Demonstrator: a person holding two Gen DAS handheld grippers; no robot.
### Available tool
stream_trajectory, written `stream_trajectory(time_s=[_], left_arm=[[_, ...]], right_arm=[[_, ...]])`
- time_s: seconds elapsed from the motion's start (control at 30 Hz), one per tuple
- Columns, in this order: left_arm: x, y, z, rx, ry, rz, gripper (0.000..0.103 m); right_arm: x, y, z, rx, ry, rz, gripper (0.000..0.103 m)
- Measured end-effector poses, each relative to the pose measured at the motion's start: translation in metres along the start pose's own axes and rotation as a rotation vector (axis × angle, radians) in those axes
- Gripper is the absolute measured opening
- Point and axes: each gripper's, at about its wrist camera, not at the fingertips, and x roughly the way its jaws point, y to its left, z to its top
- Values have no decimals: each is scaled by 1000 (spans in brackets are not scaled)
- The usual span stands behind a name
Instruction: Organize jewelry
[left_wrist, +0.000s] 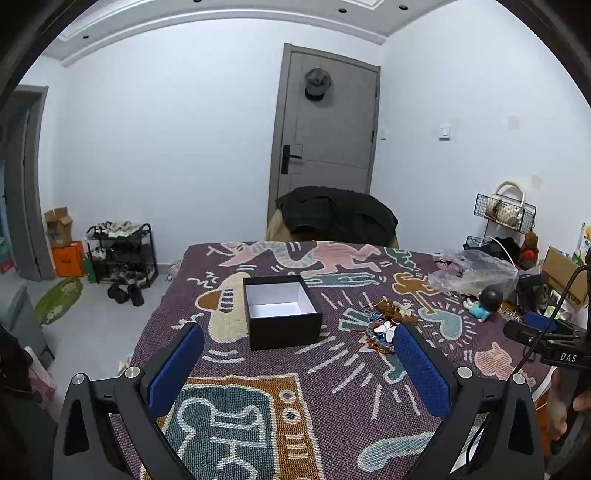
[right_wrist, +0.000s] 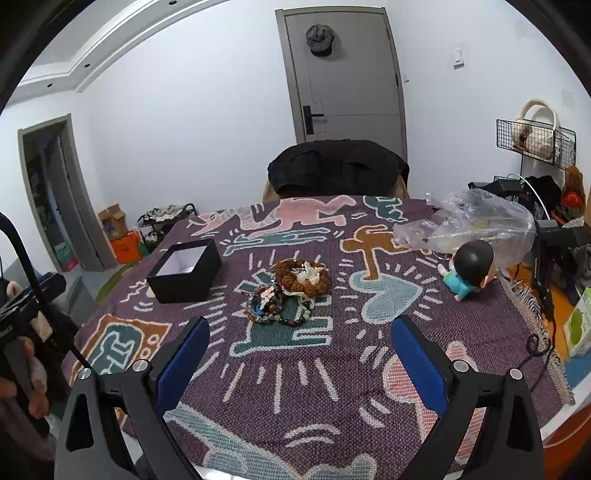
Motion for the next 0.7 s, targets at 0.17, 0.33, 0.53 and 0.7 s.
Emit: stream_trajectory(time_s=[0.17, 0.33, 0.53, 0.7], left_arm=[[1, -4, -1, 26, -2, 11, 103], [0, -6, -1, 38, -5, 22, 103], [1, -6, -1, 33, -3, 25, 103], [2, -6, 0, 34, -3, 29, 103]], right_arm=[[1, -1, 1, 1, 4, -10, 99], [0, -4, 2, 12, 3, -16, 99], [0, -3, 2, 17, 10, -16, 99], [1, -3, 2, 14, 12, -16, 99]])
